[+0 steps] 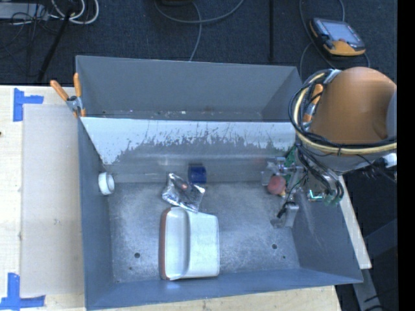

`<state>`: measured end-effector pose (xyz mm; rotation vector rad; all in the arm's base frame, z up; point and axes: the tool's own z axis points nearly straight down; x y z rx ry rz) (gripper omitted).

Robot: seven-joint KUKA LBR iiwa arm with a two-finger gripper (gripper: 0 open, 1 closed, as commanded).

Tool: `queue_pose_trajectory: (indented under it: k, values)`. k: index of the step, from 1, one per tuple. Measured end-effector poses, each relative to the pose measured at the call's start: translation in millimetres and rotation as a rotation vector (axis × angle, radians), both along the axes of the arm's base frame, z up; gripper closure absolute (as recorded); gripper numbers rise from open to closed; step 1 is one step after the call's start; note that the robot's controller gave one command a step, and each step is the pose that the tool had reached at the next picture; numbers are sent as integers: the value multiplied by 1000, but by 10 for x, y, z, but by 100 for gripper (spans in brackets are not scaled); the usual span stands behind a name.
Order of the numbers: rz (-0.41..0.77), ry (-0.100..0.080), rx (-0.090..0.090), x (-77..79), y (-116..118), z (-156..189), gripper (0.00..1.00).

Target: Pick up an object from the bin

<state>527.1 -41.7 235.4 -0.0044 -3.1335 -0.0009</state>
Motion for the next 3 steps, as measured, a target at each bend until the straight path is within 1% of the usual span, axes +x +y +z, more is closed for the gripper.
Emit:
queue_pose_trajectory:
  k: [1, 2, 3]
  values:
    - [26, -5, 0, 779, -325, -1272, 0]
    - [7, -11, -1, 936, -1190, -1625, 0]
    - [13, -10, -1, 941, -1157, -1611, 100]
